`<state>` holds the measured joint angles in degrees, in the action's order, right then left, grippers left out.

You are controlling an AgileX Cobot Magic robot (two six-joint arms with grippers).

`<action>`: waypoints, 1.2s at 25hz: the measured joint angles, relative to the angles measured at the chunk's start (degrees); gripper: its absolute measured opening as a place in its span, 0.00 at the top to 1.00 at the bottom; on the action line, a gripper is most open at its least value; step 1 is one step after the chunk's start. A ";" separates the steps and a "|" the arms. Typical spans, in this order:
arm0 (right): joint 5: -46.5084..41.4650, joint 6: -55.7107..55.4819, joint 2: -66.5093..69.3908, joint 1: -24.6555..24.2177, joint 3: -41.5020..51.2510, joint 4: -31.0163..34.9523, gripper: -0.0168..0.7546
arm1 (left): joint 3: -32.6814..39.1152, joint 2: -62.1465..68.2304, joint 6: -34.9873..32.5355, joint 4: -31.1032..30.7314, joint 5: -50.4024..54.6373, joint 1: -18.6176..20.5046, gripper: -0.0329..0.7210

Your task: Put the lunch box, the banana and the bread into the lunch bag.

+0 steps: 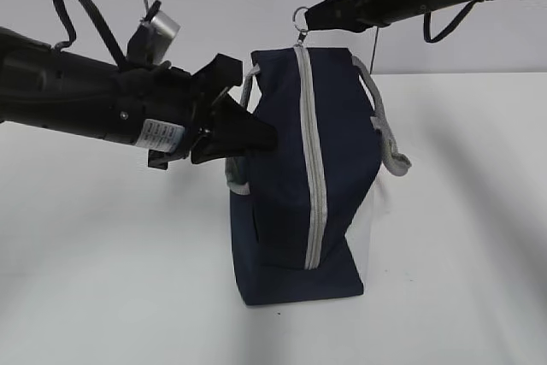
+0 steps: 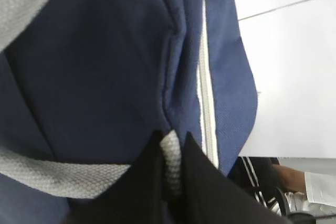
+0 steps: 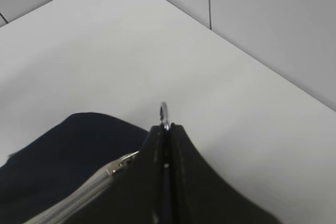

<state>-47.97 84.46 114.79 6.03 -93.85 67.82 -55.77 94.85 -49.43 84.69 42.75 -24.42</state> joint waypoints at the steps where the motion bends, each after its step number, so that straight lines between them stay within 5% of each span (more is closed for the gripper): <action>1: -0.67 0.00 1.54 0.00 -2.26 0.00 1.00 | 0.00 0.00 0.00 -0.42 0.46 0.00 0.92; 15: -9.96 -11.90 19.73 0.00 -26.86 -11.28 1.00 | -0.11 0.00 -0.30 -5.52 2.82 0.56 0.90; 17: -11.49 -11.97 19.73 -0.12 -28.32 -11.31 1.00 | -0.11 0.00 -0.36 -5.83 3.00 1.22 0.78; 20: -13.58 -12.10 19.73 -0.15 -30.04 -11.49 1.00 | -0.11 0.00 -0.36 -6.52 5.54 3.44 0.35; 22: -14.53 -12.24 19.73 -0.15 -30.42 -11.72 1.00 | -0.11 0.00 -0.36 -6.62 9.09 5.28 0.17; 30: -16.42 -12.46 19.73 -0.24 -30.54 -11.93 1.00 | -0.98 -3.61 0.46 -3.99 12.53 12.61 0.22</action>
<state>-64.39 72.00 134.52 5.78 -124.39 55.89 -56.74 91.24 -48.97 80.69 55.28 -11.81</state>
